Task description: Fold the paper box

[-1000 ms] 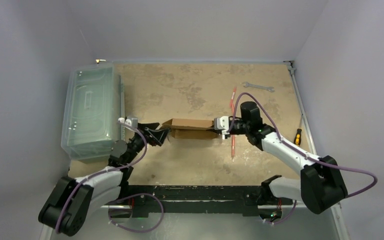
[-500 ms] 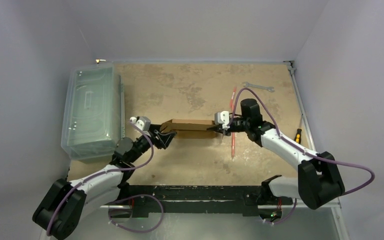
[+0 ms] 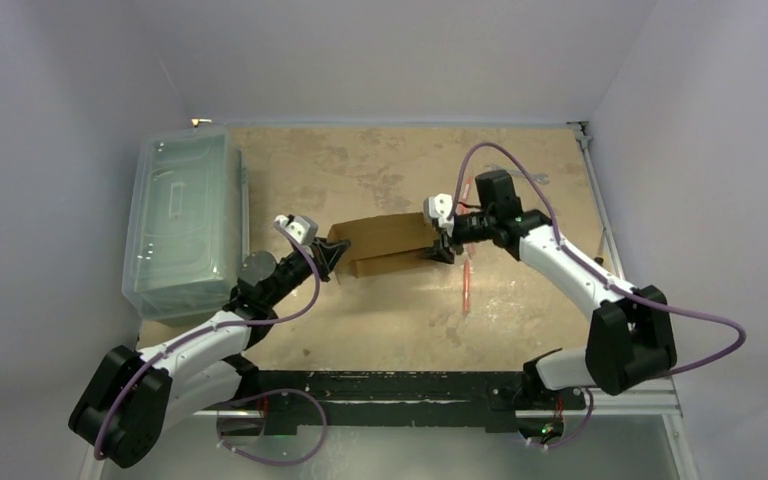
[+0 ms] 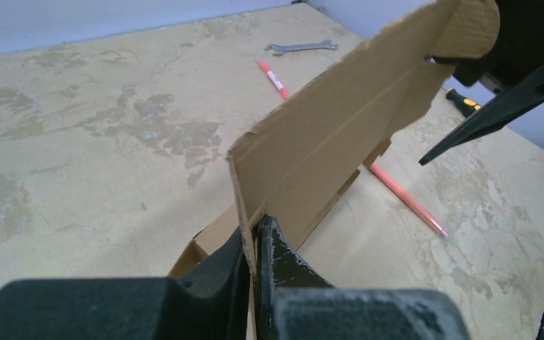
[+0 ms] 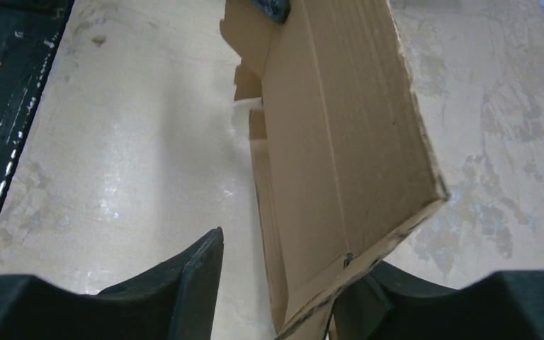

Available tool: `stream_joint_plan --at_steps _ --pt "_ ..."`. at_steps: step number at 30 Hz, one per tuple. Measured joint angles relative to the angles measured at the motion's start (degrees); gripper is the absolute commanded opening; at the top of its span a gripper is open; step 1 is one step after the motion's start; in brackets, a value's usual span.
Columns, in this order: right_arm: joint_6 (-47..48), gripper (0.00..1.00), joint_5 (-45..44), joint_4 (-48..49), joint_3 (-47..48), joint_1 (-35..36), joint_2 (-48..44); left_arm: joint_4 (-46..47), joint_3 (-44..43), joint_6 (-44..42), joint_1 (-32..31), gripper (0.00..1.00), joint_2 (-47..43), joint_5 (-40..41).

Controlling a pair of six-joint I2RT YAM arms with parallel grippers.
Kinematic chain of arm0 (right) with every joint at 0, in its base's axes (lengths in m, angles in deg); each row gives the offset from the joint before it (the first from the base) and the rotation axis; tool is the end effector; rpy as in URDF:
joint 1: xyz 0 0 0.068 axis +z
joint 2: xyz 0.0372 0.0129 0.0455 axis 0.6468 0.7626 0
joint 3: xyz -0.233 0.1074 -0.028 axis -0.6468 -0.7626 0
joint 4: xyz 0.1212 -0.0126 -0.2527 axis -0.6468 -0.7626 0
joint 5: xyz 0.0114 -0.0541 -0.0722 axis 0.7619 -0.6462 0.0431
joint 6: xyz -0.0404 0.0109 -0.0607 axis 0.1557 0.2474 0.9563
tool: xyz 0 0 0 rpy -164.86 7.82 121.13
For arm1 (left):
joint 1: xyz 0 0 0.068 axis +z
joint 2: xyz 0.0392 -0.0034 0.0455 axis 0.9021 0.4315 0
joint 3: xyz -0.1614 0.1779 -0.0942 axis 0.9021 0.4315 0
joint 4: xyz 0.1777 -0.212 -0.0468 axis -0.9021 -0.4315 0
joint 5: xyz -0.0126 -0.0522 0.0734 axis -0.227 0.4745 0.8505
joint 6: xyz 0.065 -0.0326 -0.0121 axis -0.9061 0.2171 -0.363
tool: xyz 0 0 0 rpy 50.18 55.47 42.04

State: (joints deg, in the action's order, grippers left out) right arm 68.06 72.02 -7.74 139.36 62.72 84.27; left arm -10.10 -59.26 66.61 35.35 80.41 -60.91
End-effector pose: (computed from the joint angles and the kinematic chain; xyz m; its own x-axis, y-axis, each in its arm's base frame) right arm 0.2726 0.1672 0.2241 0.2076 -0.3790 -0.9018 -0.9741 0.0047 -0.2262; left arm 0.2157 -0.1377 0.1855 -0.1672 -0.1869 -0.9680 0.6695 0.6992 -0.2507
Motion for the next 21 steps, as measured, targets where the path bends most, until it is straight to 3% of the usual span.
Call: stream_joint_plan --at_steps 8,21 --pt "7.3 0.76 1.6 -24.2 20.6 0.0 7.4 -3.0 -2.7 -3.2 -0.3 0.00 0.3 0.2" --pt "8.1 0.99 3.0 -32.1 24.3 -3.4 8.4 -5.1 -3.0 -6.6 -0.9 0.00 0.2 -1.6"
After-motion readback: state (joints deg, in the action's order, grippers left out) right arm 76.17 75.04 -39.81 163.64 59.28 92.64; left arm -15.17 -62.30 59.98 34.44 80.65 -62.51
